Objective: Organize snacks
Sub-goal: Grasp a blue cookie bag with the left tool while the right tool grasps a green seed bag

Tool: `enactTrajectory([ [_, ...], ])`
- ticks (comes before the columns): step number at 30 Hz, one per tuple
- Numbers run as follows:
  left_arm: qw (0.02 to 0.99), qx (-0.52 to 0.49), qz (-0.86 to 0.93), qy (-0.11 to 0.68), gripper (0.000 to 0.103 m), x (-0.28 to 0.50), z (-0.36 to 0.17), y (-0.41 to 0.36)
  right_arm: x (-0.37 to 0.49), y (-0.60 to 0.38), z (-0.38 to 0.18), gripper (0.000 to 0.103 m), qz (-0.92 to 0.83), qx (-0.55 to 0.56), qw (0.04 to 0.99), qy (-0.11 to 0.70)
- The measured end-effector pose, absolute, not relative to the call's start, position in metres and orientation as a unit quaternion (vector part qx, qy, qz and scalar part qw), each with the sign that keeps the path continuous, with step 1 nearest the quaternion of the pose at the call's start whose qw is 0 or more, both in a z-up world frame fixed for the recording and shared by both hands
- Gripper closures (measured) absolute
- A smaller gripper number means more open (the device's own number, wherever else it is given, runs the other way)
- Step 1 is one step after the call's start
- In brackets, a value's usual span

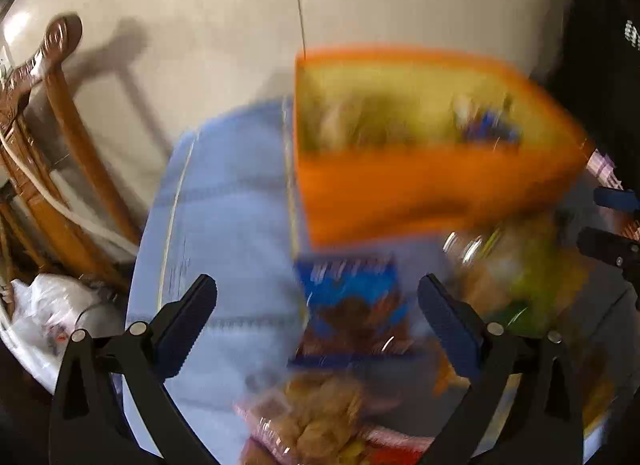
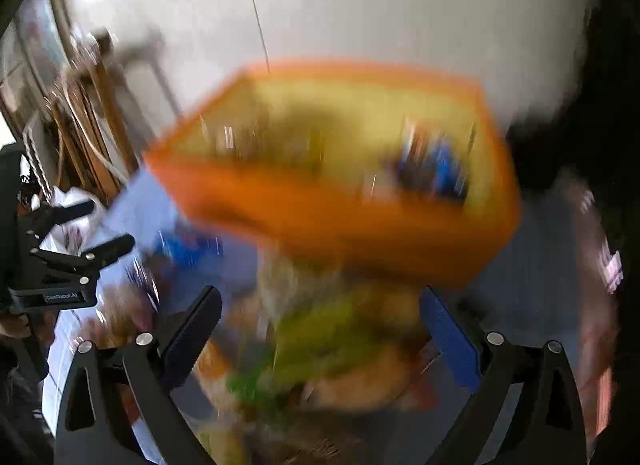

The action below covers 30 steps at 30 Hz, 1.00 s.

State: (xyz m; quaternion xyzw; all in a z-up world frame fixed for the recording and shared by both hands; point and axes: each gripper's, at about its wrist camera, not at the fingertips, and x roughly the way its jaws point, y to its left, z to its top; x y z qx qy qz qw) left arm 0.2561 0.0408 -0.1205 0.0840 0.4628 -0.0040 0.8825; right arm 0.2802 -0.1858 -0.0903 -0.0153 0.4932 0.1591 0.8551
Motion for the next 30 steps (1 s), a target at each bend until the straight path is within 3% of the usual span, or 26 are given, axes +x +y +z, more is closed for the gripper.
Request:
enactTrajectory([
  [8,0.872,0.049,-0.017,0.486,0.004,0.267,-0.169,0.038,0.292,-0.169,-0.147,0.007,0.134,-0.033,0.842,0.521],
  [9,0.875,0.059,-0.022,0.481,0.01,0.269,-0.171,0.034,0.291,-0.172,-0.148,0.012,0.125,-0.031,0.841,0.525],
  [10,0.869,0.07,-0.039,0.488,0.035,0.272,-0.176,0.027,0.286,-0.173,-0.147,0.019,0.131,-0.031,0.842,0.522],
  [12,0.858,0.089,-0.046,0.505,0.042,0.275,-0.185,0.02,0.281,-0.175,-0.145,0.032,0.133,-0.033,0.845,0.518],
  [13,0.857,0.082,-0.049,0.506,0.046,0.276,-0.183,0.019,0.279,-0.181,-0.147,0.034,0.137,-0.02,0.842,0.521],
  [19,0.856,0.01,-0.062,0.513,0.073,0.267,-0.165,0.035,0.26,-0.187,-0.139,0.037,0.131,-0.029,0.833,0.537],
  [22,0.856,0.025,-0.07,0.511,0.075,0.259,-0.162,0.034,0.254,-0.194,-0.128,0.037,0.137,0.001,0.832,0.537],
  [24,0.857,0.029,-0.063,0.51,0.07,0.259,-0.169,0.037,0.251,-0.196,-0.123,0.037,0.134,0.004,0.834,0.535],
  [26,0.86,0.041,-0.055,0.506,0.052,0.256,-0.172,0.033,0.248,-0.201,-0.119,0.037,0.13,-0.002,0.838,0.53],
  [27,0.859,0.056,-0.05,0.506,0.023,0.255,-0.174,0.028,0.247,-0.201,-0.12,0.037,0.127,-0.008,0.838,0.531],
  [28,0.859,0.098,-0.027,0.502,0.006,0.256,-0.178,0.021,0.248,-0.2,-0.12,0.037,0.125,-0.011,0.838,0.531],
  [30,0.858,0.143,-0.019,0.492,0.007,0.258,-0.183,0.01,0.254,-0.199,-0.126,0.037,0.127,-0.004,0.835,0.536],
])
